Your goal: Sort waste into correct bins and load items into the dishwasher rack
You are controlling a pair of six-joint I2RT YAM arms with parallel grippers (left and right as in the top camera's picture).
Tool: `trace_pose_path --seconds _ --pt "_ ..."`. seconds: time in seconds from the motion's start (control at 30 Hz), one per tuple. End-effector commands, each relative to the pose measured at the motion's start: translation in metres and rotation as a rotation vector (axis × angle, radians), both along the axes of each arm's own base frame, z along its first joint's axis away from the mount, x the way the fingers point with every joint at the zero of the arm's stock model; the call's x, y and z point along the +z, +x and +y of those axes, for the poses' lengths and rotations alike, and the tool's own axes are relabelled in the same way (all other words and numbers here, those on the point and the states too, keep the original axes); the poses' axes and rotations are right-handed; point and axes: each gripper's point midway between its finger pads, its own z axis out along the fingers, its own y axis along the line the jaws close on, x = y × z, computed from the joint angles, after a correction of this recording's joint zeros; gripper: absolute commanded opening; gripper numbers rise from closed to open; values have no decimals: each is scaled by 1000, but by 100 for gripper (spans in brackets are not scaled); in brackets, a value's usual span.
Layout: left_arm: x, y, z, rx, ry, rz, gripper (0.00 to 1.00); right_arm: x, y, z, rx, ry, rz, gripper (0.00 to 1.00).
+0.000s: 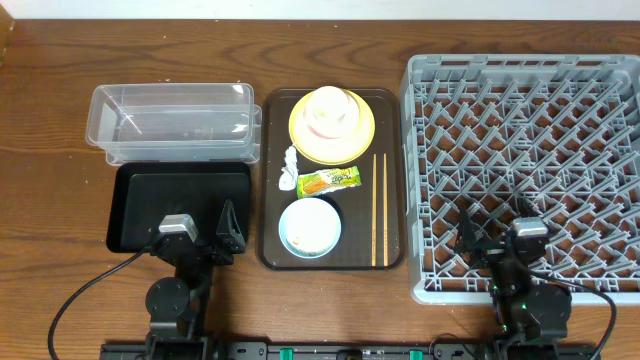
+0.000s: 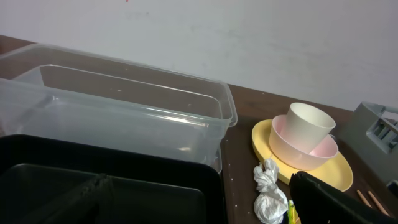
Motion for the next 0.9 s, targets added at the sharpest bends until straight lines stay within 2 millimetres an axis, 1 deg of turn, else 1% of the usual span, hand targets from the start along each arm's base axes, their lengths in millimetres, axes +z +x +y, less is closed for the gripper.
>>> trace_pose_path --seconds 0.0,0.1,0.2,0.27,0.33,0.43,0.5,0.63,0.7,0.77,0.83,0.87 --pt "-17 -1 -1 -8 14 54 93 17 -2 -2 -18 80 -23 99" --pt "-17 -1 -1 -8 14 54 93 49 -8 -7 -44 96 -55 99" --pt "-17 -1 -1 -8 14 54 93 87 -15 -9 -52 98 -69 99" --pt "-17 -1 -1 -8 14 54 93 112 -16 -10 -56 96 -47 99" --pt "-17 -1 -1 -8 14 54 93 130 -11 -9 -59 113 0 99" --pt "-17 -1 -1 -8 14 54 93 156 6 -5 -49 147 115 99" --pt "-17 -1 -1 -8 14 54 93 172 22 6 6 153 207 99" --pt "-17 -1 -1 -8 14 54 93 203 53 39 168 180 372 99" --pt "-17 -1 -1 -8 14 54 93 221 65 64 305 213 409 99" --pt "-17 -1 -1 -8 14 54 93 239 73 93 486 254 417 99" --pt "-17 -1 -1 -8 14 54 93 248 80 113 614 335 446 99" --pt "-17 -1 -1 -8 14 54 93 248 85 117 640 357 460 99"
